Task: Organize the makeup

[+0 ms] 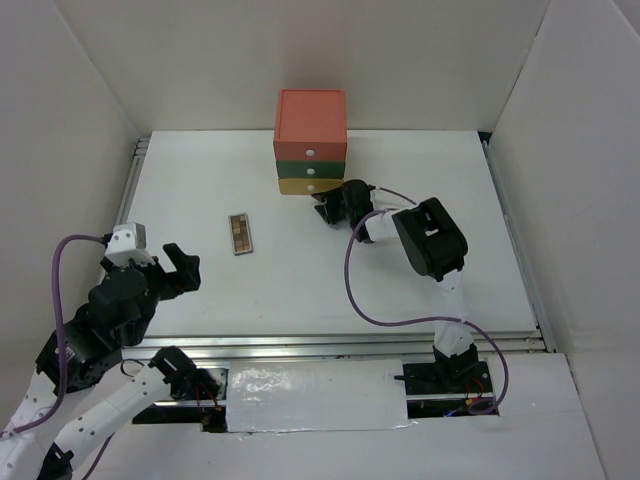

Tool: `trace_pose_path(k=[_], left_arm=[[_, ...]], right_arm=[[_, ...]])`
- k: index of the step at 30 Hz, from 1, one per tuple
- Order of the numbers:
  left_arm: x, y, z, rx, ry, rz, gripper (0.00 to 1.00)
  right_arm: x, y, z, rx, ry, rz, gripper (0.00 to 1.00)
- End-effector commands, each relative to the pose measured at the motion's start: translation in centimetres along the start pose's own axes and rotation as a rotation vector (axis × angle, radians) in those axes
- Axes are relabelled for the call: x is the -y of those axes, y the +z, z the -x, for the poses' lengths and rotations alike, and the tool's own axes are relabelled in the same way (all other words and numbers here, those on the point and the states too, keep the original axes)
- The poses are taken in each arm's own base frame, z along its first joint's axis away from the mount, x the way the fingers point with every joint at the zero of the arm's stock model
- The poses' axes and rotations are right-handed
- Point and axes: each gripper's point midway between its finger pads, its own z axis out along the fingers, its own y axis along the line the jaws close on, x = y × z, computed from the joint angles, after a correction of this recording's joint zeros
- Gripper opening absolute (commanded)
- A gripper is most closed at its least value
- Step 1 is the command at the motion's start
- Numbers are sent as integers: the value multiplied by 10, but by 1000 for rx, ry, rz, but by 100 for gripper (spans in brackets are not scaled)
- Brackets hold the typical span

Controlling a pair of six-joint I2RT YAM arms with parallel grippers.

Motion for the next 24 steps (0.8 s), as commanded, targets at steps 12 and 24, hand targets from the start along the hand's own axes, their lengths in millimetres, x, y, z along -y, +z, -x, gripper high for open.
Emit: trace_pose_path(k=[12,24], left_arm=[[5,-2,10,41,-14,-35,99],[8,-2,9,38,-8,-52,99]], right_arm=[[-37,7,-4,26,-6,132,50],[-54,6,-2,40,-22,162,50]])
